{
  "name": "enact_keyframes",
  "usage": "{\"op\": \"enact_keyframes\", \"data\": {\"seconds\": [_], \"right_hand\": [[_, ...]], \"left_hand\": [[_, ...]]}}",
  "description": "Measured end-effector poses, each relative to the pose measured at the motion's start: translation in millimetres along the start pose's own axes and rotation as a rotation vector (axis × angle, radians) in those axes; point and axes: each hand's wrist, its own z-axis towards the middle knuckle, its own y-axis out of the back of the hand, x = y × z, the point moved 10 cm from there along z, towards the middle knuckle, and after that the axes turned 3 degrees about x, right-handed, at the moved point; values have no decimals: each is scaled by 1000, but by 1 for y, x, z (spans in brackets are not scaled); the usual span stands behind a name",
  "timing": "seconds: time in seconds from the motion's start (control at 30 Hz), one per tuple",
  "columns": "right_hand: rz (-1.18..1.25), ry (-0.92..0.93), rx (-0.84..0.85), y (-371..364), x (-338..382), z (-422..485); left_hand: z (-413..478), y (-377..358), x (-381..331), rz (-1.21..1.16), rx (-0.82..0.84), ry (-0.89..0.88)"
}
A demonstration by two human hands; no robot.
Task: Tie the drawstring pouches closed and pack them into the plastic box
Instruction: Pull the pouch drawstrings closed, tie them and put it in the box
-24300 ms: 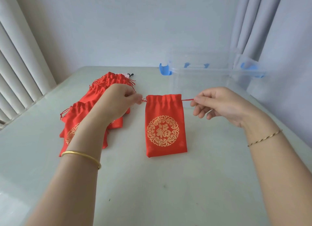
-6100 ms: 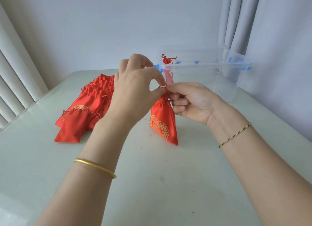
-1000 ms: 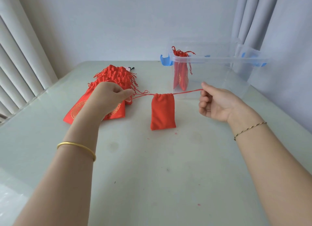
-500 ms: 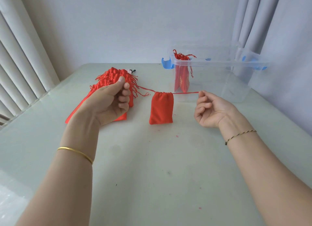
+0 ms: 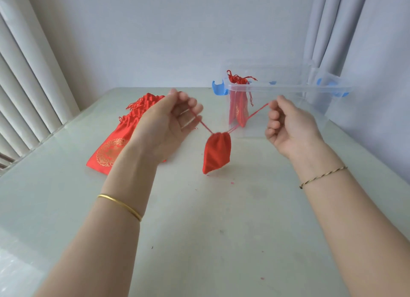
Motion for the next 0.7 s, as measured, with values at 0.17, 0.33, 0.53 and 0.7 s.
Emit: {"op": "enact_keyframes", "data": {"seconds": [0.17,0.33,0.53,0.7], "right_hand": [[-227,275,250,-63,32,-40],[-349,396,411,-90,38,-62],[-466,234,303,-67,25,-43],[-704,47,432,-69,-8,-43]], "left_hand": [[-13,-38,14,510,161,40],[-17,-55,11,794,165,-47],[-14,-46,6,672,103,-77],[-14,-47,7,585,130,-45]]}}
